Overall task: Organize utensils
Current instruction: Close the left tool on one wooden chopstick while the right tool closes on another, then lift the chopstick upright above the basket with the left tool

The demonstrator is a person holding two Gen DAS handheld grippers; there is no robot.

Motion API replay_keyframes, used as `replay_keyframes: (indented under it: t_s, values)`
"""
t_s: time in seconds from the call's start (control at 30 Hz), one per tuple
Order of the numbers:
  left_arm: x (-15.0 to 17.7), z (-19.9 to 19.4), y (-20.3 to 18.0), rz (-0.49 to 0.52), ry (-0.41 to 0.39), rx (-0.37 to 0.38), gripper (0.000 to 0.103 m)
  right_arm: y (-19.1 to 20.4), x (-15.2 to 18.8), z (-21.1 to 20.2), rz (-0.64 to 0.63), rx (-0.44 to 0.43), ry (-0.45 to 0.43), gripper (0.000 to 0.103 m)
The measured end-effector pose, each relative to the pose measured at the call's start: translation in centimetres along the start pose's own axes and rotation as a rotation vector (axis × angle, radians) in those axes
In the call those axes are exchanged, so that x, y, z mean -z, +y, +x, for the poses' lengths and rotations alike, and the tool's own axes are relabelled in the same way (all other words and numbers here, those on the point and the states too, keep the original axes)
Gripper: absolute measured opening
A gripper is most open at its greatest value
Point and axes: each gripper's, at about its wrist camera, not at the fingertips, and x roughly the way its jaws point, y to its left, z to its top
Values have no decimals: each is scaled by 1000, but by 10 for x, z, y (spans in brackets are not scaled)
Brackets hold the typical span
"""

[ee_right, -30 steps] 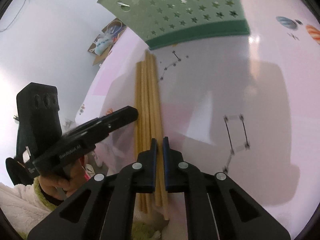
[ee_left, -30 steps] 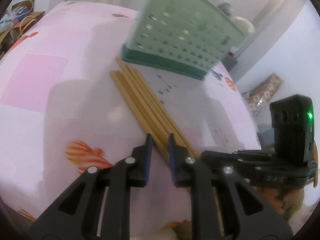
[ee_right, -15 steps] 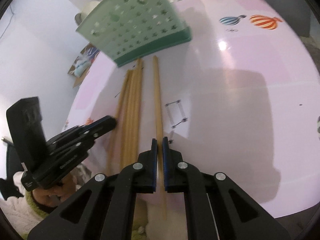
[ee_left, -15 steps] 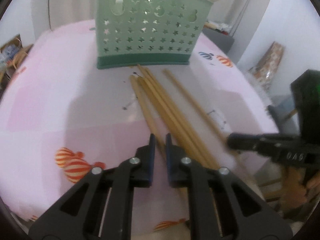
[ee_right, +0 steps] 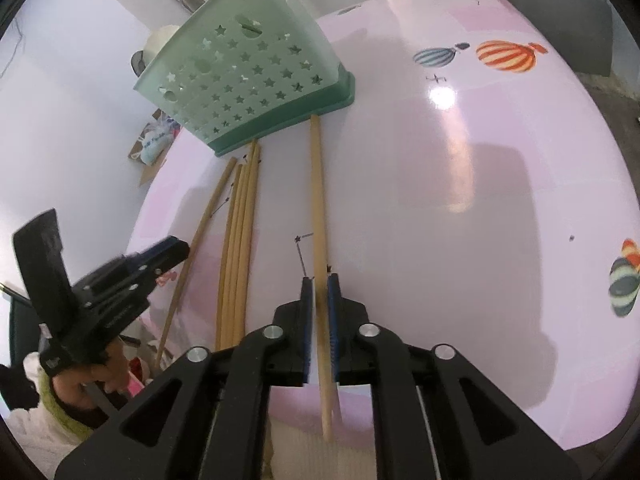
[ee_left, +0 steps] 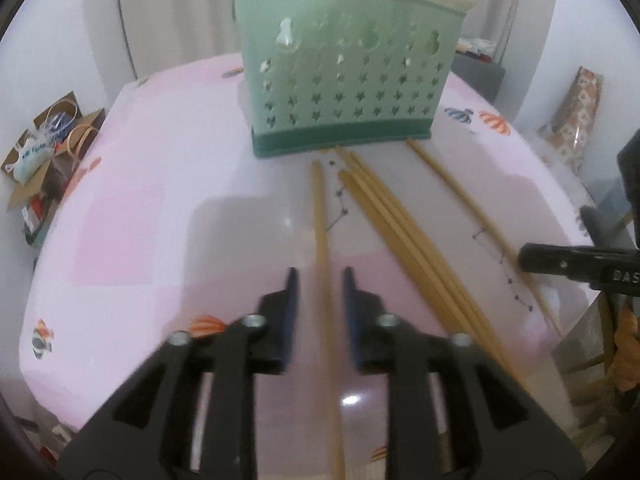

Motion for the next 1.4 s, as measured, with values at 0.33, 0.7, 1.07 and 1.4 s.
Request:
replay_keyframes:
  t_s: [0.33, 0.7, 1.07, 1.4]
  values:
    - [-31, 38, 0, 43, 84, 12, 23, 17, -40, 22, -113, 65, 11, 21]
    - [-48, 54, -1, 76, 86, -13, 5, 29, -54, 38, -195, 151, -4, 7]
    - [-39, 48, -3, 84, 96, -44, 5, 32, -55, 39, -187, 173, 12, 8]
    - [-37, 46, -4, 97, 89, -59, 5, 35, -52, 35, -150, 175, -16, 7]
